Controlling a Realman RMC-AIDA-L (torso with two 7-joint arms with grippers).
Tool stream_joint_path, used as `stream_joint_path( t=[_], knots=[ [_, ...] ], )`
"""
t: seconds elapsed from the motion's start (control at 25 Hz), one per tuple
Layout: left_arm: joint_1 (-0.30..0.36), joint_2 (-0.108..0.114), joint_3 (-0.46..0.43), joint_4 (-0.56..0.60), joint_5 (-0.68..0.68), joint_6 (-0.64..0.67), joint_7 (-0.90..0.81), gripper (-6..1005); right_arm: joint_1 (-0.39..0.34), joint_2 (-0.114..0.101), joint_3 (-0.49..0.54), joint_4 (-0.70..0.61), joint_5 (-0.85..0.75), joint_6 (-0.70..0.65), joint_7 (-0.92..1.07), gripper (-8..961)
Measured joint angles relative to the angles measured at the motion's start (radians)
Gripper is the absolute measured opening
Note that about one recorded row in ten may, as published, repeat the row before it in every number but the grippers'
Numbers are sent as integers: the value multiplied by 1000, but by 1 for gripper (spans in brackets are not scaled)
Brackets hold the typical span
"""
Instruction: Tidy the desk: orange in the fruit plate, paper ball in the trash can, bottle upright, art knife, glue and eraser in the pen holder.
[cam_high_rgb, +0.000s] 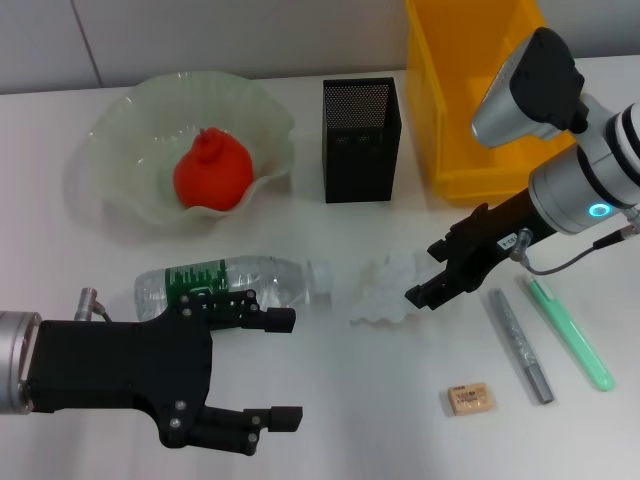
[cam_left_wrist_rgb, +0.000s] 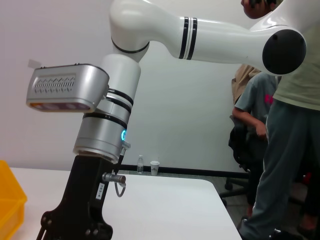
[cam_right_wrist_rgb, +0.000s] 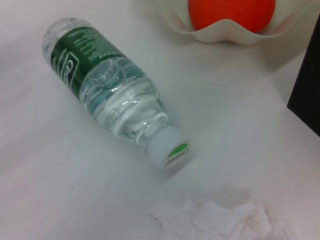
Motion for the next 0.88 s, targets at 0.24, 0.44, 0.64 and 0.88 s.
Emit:
stream_joint_path(
  t=[0.24,0.44,0.64,0.88],
  knots=[
    [-1,0,0,0,0,0,0,832,12,0,-4,46,0,40,-2,708],
    [-2,0,0,0,0,0,0,832,22,0,-21,77,0,68,-3,682],
    [-2,0,0,0,0,0,0,832,23,3,-39,83,1,89,2,655],
    [1,0,0,0,0,-5,0,832,25,3,-39,74,6,89,16,623]
  ],
)
